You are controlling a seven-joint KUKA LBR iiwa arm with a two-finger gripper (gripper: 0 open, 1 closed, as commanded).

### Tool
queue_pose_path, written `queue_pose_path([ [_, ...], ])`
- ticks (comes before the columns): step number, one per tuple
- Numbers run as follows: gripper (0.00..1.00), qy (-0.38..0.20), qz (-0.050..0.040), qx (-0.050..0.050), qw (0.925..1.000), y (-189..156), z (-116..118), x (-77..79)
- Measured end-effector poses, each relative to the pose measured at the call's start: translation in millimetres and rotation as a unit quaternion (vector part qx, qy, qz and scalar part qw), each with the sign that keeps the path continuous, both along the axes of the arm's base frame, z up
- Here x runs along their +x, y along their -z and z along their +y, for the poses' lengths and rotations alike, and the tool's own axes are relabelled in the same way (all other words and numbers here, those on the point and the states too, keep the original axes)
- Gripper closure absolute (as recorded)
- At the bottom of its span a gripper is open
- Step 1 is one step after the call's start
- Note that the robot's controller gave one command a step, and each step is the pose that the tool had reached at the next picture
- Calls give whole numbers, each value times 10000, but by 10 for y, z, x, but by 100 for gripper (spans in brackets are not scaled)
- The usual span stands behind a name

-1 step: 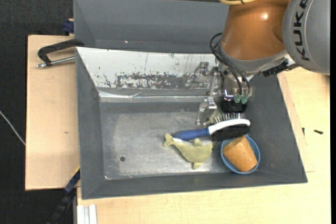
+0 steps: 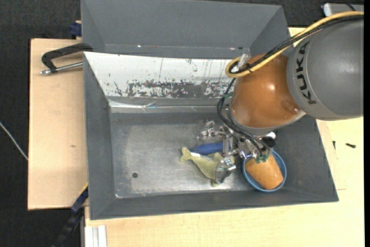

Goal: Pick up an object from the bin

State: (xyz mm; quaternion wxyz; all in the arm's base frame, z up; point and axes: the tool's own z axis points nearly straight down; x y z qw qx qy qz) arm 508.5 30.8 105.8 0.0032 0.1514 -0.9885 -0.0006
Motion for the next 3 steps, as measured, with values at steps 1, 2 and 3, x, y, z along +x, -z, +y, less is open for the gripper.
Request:
queue_pose_path([
  [1, 0, -819, -28, 23, 9966, 330, -302, 396],
  [2, 100, -821, -47, 15, 9966, 315, -305, 407],
  [3, 100, -1680, -101, -3, 9857, -1512, -477, 482],
])
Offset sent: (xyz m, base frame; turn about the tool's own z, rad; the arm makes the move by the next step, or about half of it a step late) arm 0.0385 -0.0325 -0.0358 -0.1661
